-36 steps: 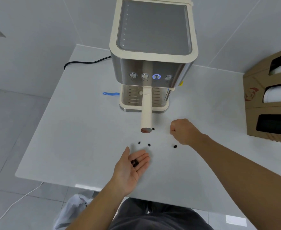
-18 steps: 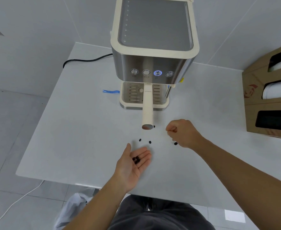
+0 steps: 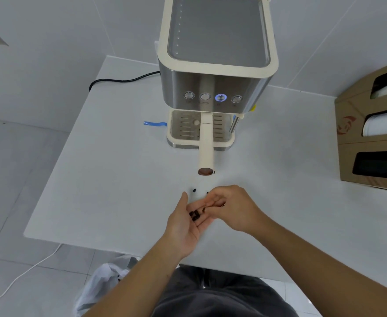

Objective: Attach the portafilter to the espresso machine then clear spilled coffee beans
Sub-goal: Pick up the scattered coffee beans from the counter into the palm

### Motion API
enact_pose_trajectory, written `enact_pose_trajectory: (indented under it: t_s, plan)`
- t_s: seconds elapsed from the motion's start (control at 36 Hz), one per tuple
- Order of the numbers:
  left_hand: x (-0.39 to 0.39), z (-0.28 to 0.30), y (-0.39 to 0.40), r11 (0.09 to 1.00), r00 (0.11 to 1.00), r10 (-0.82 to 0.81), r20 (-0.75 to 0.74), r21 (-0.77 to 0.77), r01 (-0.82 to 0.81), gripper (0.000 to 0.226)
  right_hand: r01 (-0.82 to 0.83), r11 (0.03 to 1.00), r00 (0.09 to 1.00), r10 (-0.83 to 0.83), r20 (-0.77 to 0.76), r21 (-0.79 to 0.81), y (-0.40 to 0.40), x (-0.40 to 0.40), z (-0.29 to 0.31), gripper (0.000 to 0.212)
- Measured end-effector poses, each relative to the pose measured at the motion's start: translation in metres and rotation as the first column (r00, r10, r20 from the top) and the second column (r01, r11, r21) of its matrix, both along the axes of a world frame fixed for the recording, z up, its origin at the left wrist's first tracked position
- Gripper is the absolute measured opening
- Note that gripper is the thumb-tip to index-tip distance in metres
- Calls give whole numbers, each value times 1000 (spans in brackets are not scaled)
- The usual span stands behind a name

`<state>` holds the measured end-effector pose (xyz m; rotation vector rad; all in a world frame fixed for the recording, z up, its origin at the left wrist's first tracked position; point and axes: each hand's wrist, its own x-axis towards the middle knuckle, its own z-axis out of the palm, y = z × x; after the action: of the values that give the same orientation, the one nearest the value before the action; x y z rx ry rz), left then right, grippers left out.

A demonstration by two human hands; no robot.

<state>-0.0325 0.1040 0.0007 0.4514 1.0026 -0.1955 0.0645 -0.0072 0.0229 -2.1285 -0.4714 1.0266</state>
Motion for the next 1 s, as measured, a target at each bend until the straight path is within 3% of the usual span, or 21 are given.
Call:
enact_pose_trajectory:
  t_s: [0.36, 0.69, 0.81, 1.0]
  plan:
    - [-5, -3, 4, 999, 996, 41, -78, -6, -42, 61, 49, 994, 991, -36, 127, -98, -6, 33, -10, 14]
    - [-22, -4, 18, 994, 986, 112, -121, -5, -113, 62, -6, 974, 959, 70, 276, -226, 22, 69, -29, 15]
    - [-27, -4, 19, 992, 983, 128, -129, 2, -129, 62, -37, 963, 954, 114, 279, -267, 32, 72, -31, 40]
    - [-31, -3, 21, 992, 983, 127, -131, 14, -127, 62, -53, 945, 943, 154, 296, -324, 39, 73, -31, 43]
